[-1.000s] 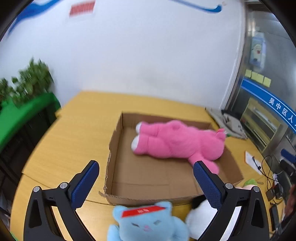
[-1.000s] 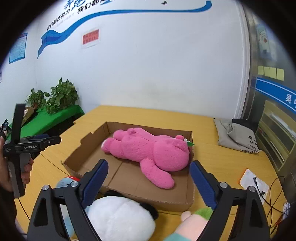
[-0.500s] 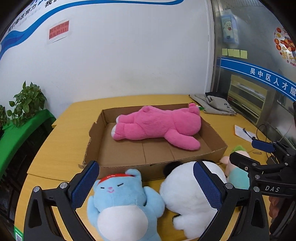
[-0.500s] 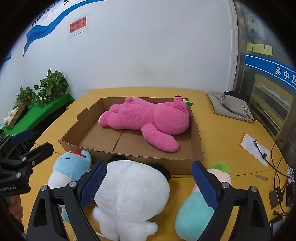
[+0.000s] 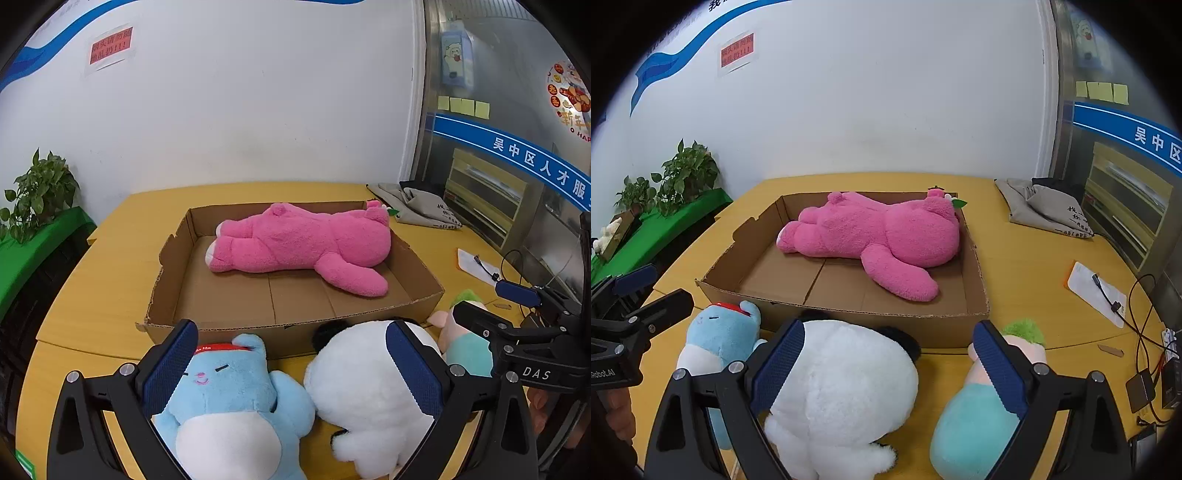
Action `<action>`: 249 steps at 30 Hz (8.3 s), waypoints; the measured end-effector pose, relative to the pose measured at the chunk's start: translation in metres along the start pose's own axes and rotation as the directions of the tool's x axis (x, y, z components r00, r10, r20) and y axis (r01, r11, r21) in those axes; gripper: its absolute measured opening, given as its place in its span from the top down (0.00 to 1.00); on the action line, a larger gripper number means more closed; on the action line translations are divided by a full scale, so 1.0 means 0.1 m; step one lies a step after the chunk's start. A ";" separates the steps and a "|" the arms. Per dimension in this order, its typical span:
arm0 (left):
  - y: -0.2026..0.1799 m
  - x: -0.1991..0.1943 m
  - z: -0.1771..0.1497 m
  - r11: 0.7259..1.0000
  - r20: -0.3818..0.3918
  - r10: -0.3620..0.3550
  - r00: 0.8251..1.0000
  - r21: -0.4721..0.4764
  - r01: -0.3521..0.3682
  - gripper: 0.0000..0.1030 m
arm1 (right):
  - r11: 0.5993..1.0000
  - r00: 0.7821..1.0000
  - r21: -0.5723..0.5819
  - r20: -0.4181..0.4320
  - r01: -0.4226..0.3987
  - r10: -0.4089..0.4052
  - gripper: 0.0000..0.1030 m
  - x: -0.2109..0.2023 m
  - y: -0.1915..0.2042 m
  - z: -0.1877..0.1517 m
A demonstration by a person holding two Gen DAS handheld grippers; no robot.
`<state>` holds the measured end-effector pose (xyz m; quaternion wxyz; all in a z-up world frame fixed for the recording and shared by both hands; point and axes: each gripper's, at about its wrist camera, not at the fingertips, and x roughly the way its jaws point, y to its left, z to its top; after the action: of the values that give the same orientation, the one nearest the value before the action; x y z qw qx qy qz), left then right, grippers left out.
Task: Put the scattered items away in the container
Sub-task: 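Withdraw both tools and bring them above the blue bear and white panda, then close the left tool on the light-blue bear while the right tool approaches it, then lift the light-blue bear with both tools and lower it into the box, then open both tools and move them to the white panda on the table, then close both tools on the sides of the white panda, then carry the white panda into the box beside the blue bear and open both tools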
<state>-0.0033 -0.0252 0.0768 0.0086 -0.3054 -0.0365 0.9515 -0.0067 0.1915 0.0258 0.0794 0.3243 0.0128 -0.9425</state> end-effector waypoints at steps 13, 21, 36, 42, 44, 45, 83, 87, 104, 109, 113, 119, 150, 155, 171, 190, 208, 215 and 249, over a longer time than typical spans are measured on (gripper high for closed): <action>0.09 0.08 -0.07 0.999 -0.031 -0.013 0.999 -0.030 0.013 0.00 | 1.000 1.000 -0.005 -0.015 -0.007 0.007 0.10 0.05 0.02 -0.03; 0.22 0.10 -0.11 0.998 -0.047 -0.031 0.998 -0.054 0.028 0.00 | 1.000 1.000 -0.012 -0.025 -0.004 0.004 0.10 0.08 0.04 -0.03; 0.65 0.15 -0.29 0.991 -0.091 -0.067 0.994 -0.126 0.055 0.00 | 0.997 0.998 -0.058 -0.050 -0.050 0.047 0.10 0.14 0.32 -0.04; 0.92 0.20 -0.42 0.982 -0.130 -0.111 0.985 -0.165 0.089 0.00 | 0.978 0.980 -0.098 -0.094 -0.186 0.177 0.10 0.17 0.59 -0.14; 1.04 0.24 -0.49 0.980 -0.146 -0.110 0.983 -0.180 0.083 0.00 | 0.955 0.960 -0.137 -0.130 -0.264 0.247 0.10 0.19 0.78 -0.23; 1.10 0.28 -0.53 0.978 -0.160 -0.115 0.980 -0.191 0.084 0.00 | 0.942 0.949 -0.153 -0.149 -0.298 0.276 0.10 0.21 0.88 -0.28; 2.47 0.61 -1.33 0.884 -0.287 -0.338 0.896 -0.424 0.197 0.61 | 0.821 0.765 0.316 -0.312 -0.475 0.563 0.58 1.08 1.29 -1.00; 2.37 0.62 -1.40 0.878 -0.296 -0.382 0.875 -0.412 0.243 0.65 | 0.841 0.759 0.322 -0.370 -0.435 0.535 0.67 1.26 1.30 -1.08; 1.86 0.26 -0.04 0.961 -0.112 -0.229 0.967 -0.184 0.207 0.75 | 0.880 0.872 0.075 -0.119 -0.469 0.475 0.77 0.68 1.29 -0.05; 1.65 0.51 0.81 0.976 -0.031 -0.214 0.976 -0.050 0.212 0.75 | 0.916 0.914 -0.022 0.049 -0.401 0.402 0.77 0.54 1.14 0.75; 1.66 1.02 1.16 0.973 -0.062 -0.232 0.971 -0.037 0.230 0.75 | 0.938 0.931 -0.007 0.127 -0.345 0.344 0.77 0.74 0.99 1.24; 1.85 1.94 0.99 0.981 -0.219 -0.191 0.957 -0.088 0.175 0.75 | 0.952 0.954 0.062 0.018 -0.299 0.298 0.77 1.54 0.91 1.25; 1.06 0.61 0.57 0.998 -0.015 -0.061 0.998 -0.009 0.060 0.00 | 0.995 0.995 -0.047 -0.031 -0.091 0.090 0.20 0.78 0.57 0.51; 0.83 0.52 0.33 0.989 -0.042 -0.137 0.990 -0.068 0.134 0.00 | 0.998 0.999 -0.046 -0.004 -0.054 0.053 0.20 0.46 0.38 0.41; 0.37 0.38 0.12 0.973 -0.048 -0.213 0.976 -0.101 0.208 0.00 | 0.999 0.999 -0.024 -0.008 -0.044 0.044 0.20 0.18 0.01 0.13; 0.34 1.01 -0.41 0.909 -0.258 -0.400 0.879 -0.230 0.347 0.00 | 0.967 0.955 -0.069 -0.187 -0.246 0.229 0.20 0.51 -0.19 -0.52; 0.70 1.12 -0.57 0.862 -0.258 -0.490 0.833 -0.286 0.418 0.01 | 0.883 0.859 -0.033 -0.252 -0.468 0.446 0.16 0.60 0.07 -0.78; 0.65 1.36 -0.64 0.810 -0.293 -0.576 0.763 -0.326 0.487 0.17 | 0.883 0.842 0.022 -0.291 -0.468 0.454 0.17 0.83 0.02 -0.87; 0.60 2.36 0.82 0.903 -0.301 -0.429 0.852 -0.185 0.389 0.29 | 0.898 0.887 0.036 -0.140 -0.439 0.439 0.41 1.71 -0.15 0.50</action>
<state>-0.2423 -0.0806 0.0014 0.1991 -0.4477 -0.1542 0.8580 -0.1728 0.1779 -0.0399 0.2886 0.3864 -0.0568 -0.8742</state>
